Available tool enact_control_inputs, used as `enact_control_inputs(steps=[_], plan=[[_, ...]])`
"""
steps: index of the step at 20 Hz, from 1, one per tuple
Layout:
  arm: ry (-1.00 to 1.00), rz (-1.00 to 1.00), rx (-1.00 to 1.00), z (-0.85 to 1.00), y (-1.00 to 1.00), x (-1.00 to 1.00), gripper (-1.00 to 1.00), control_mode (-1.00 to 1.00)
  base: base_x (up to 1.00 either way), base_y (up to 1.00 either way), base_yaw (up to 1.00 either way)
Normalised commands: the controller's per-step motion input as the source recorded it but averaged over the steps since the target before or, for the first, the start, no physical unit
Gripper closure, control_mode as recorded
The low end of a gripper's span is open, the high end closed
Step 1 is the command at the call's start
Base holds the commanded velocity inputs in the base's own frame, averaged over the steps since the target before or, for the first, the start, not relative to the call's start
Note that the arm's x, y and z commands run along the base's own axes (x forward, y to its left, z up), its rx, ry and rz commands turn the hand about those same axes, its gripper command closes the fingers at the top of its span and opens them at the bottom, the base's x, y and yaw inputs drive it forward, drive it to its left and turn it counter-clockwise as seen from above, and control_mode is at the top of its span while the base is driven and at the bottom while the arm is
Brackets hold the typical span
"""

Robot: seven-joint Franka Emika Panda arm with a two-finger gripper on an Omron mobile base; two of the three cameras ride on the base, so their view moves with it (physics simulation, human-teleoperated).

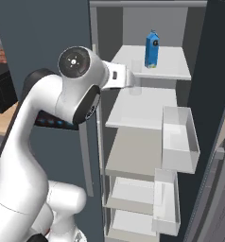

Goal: Take out the milk from the fridge and place it on the tray on the counter. Then take the sugar cube near the tray and place it in the tray.

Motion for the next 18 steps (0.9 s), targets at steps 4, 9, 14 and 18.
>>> enact_control_inputs(steps=[4,9,14,18], plan=[[-0.11,0.00,0.00,0.43,-0.27,0.14,-1.00,-1.00,0.00,0.00,0.00],[0.00,0.00,0.04,0.22,-0.32,0.25,-1.00,-1.00,0.00,0.00,0.00],[0.00,0.00,0.02,0.04,-0.13,0.45,-1.00,-1.00,0.00,0.00,0.00],[-0.01,0.00,0.00,0.00,-0.07,0.48,-1.00,-1.00,0.00,0.00,0.00]])
